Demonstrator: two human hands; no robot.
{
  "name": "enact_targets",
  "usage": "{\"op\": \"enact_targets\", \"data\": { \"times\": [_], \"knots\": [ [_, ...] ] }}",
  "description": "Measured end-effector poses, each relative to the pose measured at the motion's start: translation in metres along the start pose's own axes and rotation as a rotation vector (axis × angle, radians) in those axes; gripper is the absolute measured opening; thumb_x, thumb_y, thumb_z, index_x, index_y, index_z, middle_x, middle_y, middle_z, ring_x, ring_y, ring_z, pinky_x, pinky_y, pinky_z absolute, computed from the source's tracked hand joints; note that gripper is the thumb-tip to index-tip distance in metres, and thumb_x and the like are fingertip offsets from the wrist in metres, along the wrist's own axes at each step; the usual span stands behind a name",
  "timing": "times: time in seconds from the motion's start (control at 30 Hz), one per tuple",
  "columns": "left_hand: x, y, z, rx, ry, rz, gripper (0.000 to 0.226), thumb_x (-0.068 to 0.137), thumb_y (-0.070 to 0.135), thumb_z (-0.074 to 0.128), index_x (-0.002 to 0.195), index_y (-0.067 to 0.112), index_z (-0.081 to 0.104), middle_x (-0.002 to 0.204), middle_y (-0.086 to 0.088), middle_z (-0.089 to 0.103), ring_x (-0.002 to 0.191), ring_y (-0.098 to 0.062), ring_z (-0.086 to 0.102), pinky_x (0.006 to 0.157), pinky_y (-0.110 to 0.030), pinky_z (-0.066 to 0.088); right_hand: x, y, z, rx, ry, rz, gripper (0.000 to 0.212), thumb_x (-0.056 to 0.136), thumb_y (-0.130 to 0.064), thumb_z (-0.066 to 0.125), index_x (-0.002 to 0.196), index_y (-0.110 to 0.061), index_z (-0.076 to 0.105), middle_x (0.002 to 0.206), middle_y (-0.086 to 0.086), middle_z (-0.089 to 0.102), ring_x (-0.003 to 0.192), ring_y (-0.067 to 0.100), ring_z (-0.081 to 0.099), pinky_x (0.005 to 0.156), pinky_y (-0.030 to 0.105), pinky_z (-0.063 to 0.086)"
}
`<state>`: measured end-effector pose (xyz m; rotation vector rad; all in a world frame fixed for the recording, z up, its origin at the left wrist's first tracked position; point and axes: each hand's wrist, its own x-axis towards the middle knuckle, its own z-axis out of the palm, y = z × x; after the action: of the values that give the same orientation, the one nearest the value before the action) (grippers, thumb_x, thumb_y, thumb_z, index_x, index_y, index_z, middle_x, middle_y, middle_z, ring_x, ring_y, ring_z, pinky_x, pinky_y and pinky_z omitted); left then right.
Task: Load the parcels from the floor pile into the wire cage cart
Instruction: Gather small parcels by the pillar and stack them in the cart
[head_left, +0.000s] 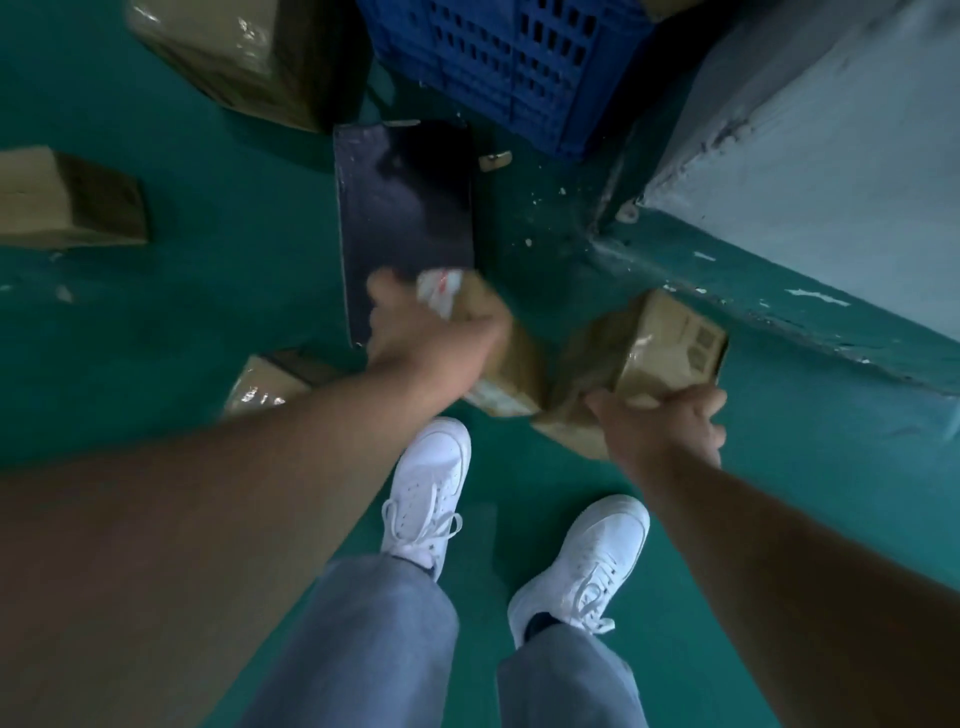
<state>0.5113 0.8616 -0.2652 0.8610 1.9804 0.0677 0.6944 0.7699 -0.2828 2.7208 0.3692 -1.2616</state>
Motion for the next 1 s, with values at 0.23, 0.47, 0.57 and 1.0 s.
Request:
{"op": "enact_targets", "data": {
  "times": [0.23,0.47,0.57,1.0],
  "knots": [
    [-0.119,-0.062,-0.113,-0.354,0.101,-0.568,0.111,0.071,0.048,0.08,0.159,0.033,0.013,0.137,-0.011,0.053,0.104,-0.031,0.06,0.094,-0.047,0.054,-0.12,0.025,-0.075,0.028,-0.102,0.028,0.078,0.075,-0.06,0.075,0.118,-0.019,0.026,0.12,0.015,0.044,0.093,0.035,0.053,0.08,0.038,0.045],
    [-0.233,-0.024,-0.212,-0.904,0.131,-0.694,0.087,0.054,0.05,0.082,0.132,0.03,0.05,0.123,-0.012,0.067,0.102,-0.032,0.068,0.063,-0.048,0.059,-0.249,-0.031,-0.165,0.297,-0.226,-0.073,0.084,0.068,-0.067,0.08,0.12,-0.02,0.034,0.114,0.006,0.058,0.097,0.028,0.063,0.089,0.047,0.057],
    [-0.286,0.005,-0.249,-1.051,0.135,-0.644,0.105,0.037,0.051,0.084,0.134,0.024,0.056,0.121,-0.01,0.071,0.092,-0.026,0.068,0.058,-0.042,0.058,-0.305,-0.058,-0.206,0.515,-0.37,-0.069,0.087,0.066,-0.062,0.084,0.126,-0.02,0.035,0.116,0.003,0.055,0.104,0.023,0.064,0.083,0.045,0.062],
    [-0.577,0.086,-0.42,-1.541,0.273,-0.205,0.042,0.081,0.054,0.079,0.105,0.021,0.071,0.103,-0.004,0.076,0.09,-0.02,0.068,0.086,-0.036,0.056,-0.654,-0.071,-0.292,0.499,-0.828,-0.539,0.116,0.037,-0.077,0.087,0.137,-0.028,0.05,0.121,-0.004,0.07,0.1,0.016,0.071,0.068,0.033,0.056]
  ]
}}
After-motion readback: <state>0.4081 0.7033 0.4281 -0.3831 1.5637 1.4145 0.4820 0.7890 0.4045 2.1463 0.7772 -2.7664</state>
